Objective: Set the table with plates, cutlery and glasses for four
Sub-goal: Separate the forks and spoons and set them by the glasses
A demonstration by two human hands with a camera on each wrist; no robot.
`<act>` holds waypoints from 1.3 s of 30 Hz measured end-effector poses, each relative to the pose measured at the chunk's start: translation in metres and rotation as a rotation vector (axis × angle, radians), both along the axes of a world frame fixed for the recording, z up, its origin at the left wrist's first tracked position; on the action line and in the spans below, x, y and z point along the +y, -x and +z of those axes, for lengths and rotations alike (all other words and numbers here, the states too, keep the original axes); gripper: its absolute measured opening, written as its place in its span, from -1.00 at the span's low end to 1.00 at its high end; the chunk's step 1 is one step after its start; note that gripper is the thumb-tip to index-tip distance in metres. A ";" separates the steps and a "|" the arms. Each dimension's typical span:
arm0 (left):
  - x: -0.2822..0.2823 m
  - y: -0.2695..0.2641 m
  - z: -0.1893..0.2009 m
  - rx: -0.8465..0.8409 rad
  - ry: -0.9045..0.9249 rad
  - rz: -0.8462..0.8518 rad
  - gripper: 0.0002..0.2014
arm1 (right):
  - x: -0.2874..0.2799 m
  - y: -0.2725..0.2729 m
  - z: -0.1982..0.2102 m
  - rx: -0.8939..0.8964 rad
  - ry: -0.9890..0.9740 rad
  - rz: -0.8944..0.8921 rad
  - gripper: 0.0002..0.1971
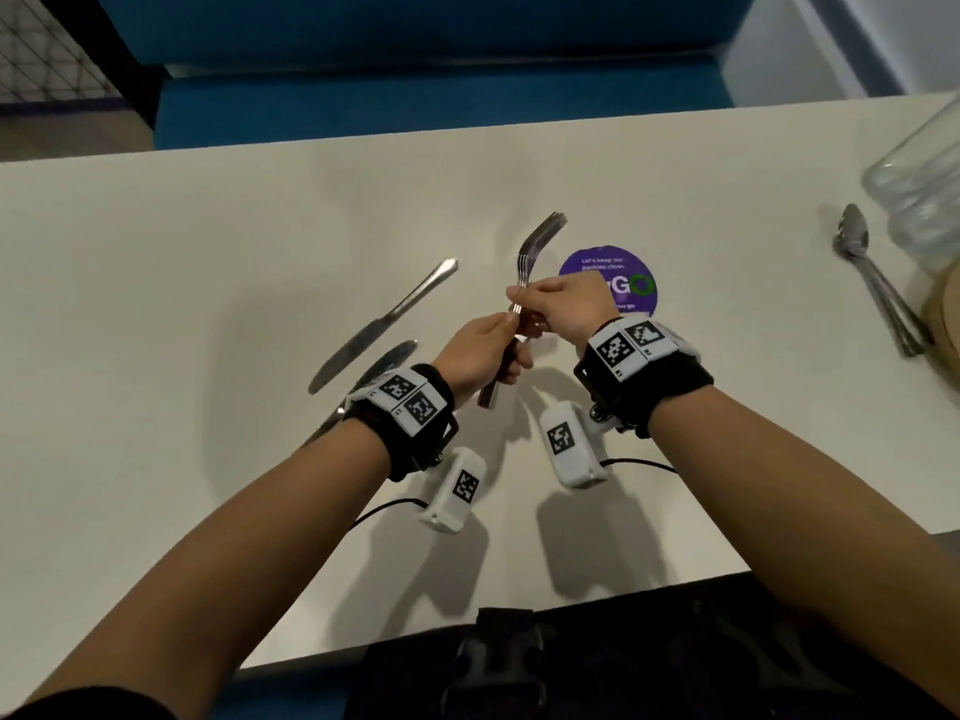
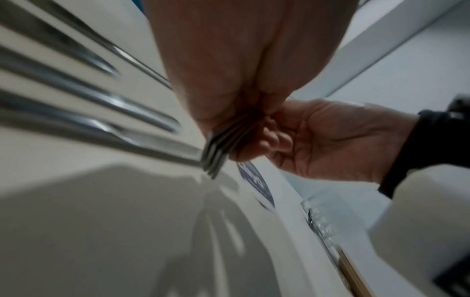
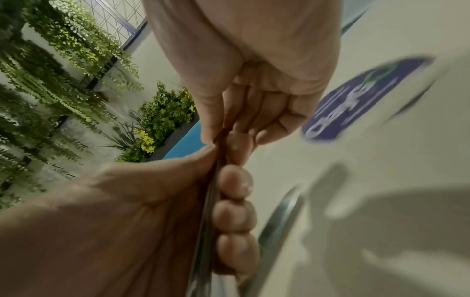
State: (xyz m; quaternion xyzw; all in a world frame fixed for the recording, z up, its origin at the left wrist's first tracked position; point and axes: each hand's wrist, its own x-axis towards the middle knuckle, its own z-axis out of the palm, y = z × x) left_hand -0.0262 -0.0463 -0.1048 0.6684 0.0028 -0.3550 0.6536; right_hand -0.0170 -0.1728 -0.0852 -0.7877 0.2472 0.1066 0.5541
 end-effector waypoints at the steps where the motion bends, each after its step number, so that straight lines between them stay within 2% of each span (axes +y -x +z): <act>1: -0.021 0.000 -0.002 0.003 0.002 -0.023 -0.65 | -0.021 0.000 -0.002 -0.003 0.023 -0.012 -0.84; 4: -0.093 0.000 -0.007 -0.007 -0.030 -0.105 -0.66 | -0.093 0.002 -0.005 -0.008 0.089 -0.063 -0.83; 6: -0.146 0.002 -0.011 -0.072 -0.114 -0.171 -0.67 | -0.147 0.004 -0.006 0.000 0.123 -0.096 -0.84; 9: -0.218 0.005 -0.018 -0.142 -0.231 -0.139 -0.68 | -0.224 0.006 -0.007 0.030 0.253 -0.096 -0.82; 12: -0.275 0.003 -0.022 -0.057 -0.198 -0.055 -0.71 | -0.290 0.005 -0.008 0.107 0.490 -0.009 -0.77; 16: -0.325 -0.003 -0.025 0.018 -0.180 -0.111 -0.71 | -0.346 0.002 -0.012 0.189 0.718 0.111 -0.78; 20: -0.356 -0.010 -0.026 -0.029 -0.270 -0.159 -0.70 | -0.372 0.006 -0.028 0.162 0.780 0.104 -0.61; 25: -0.378 -0.013 -0.029 -0.048 -0.332 -0.156 -0.72 | -0.384 0.006 -0.038 0.225 0.779 0.132 -0.84; 30: -0.390 -0.012 -0.029 0.008 -0.325 -0.146 -0.71 | -0.397 0.015 -0.032 0.140 0.716 0.026 -0.80; 32: -0.393 -0.013 -0.029 0.024 -0.314 -0.138 -0.72 | -0.410 0.013 -0.026 0.144 0.760 -0.014 -0.80; 36: -0.396 -0.013 -0.030 0.028 -0.310 -0.130 -0.74 | -0.423 0.010 -0.017 0.282 0.851 0.102 -0.84; 39: -0.397 -0.013 -0.029 0.027 -0.312 -0.126 -0.75 | -0.423 0.008 -0.017 0.316 0.881 0.169 -0.88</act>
